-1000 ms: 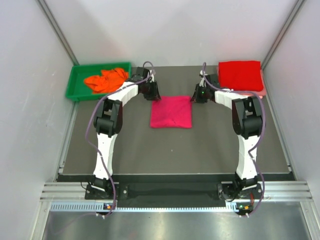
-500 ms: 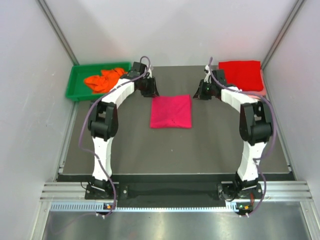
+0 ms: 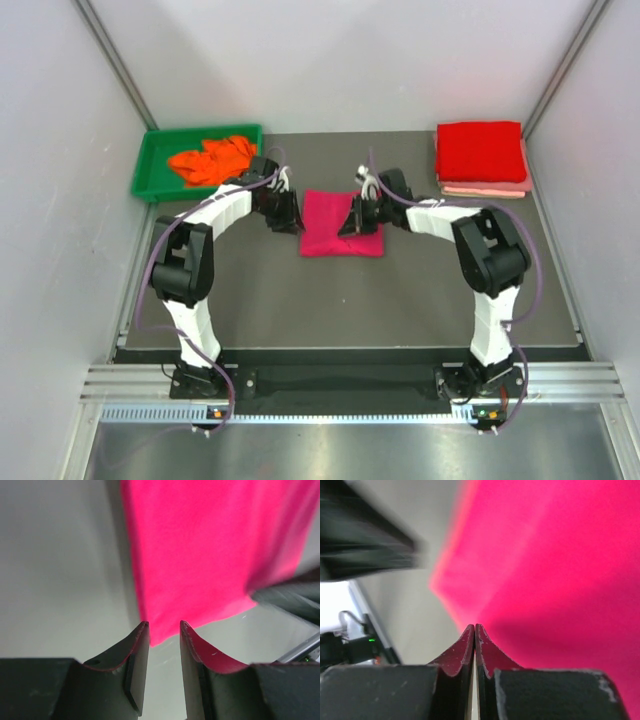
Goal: Fold and stack the t-shirts
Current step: Fold the tshirt
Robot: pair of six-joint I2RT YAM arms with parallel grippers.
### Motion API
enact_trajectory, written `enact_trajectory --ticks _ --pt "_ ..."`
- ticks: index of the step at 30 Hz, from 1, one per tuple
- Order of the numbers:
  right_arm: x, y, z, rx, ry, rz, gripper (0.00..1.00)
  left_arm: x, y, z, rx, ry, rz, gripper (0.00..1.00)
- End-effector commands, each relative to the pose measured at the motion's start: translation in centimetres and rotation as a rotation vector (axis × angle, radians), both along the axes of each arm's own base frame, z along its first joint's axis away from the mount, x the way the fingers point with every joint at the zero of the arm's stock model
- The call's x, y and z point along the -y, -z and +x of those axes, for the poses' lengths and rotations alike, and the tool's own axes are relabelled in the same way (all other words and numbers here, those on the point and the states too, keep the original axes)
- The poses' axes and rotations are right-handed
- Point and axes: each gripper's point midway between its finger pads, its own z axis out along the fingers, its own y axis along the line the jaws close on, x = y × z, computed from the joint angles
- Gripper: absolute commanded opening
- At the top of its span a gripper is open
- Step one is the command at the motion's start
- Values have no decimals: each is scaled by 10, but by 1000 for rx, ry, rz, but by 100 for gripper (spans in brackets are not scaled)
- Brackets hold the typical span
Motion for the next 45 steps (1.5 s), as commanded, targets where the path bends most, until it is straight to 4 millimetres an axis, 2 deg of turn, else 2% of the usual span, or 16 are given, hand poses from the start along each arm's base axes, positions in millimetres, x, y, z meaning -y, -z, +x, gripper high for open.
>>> enact_trajectory --ticks 1,4,8,12,16,24,27,31,32,34,35,36,37,38,41,45 --pt "10 62 -5 -93 1 -43 0 2 -18 1 54 -10 -40 36" --pt "11 63 -6 -80 -8 -49 0 -2 -14 3 45 -17 -13 36" --pt "9 19 2 6 -18 -10 0 5 -17 7 44 -12 -46 36" --pt "11 -9 5 38 -23 1 0 16 -27 9 58 10 -94 36" --pt "19 0 3 34 -10 -15 0 32 -32 6 46 44 -182 36" --pt "51 68 -3 -52 74 -99 0 28 -23 -1 17 51 -148 35" --pt "55 59 -3 -42 77 -95 0 21 -33 -4 30 59 -108 35" --pt "55 14 -5 13 62 -69 2 11 -54 -9 76 89 -49 36" --pt "56 -6 1 54 71 -54 8 8 -56 -10 83 88 -40 36" --pt "63 -18 7 71 100 -69 16 5 -66 -16 105 98 -33 36" --pt "68 -25 17 93 122 -80 26 4 -67 -19 107 102 -31 36" --pt "73 -24 22 107 134 -107 29 4 -70 -20 118 102 -34 36" --pt "84 -13 28 89 172 -167 30 8 -77 -16 154 93 -59 36" --pt "89 -19 42 117 189 -182 29 10 -69 -20 138 88 -81 36" --pt "97 -15 63 107 218 -203 23 34 -65 -24 107 103 -202 35" --pt "97 -16 89 116 240 -193 18 43 -33 -21 39 83 -177 34"
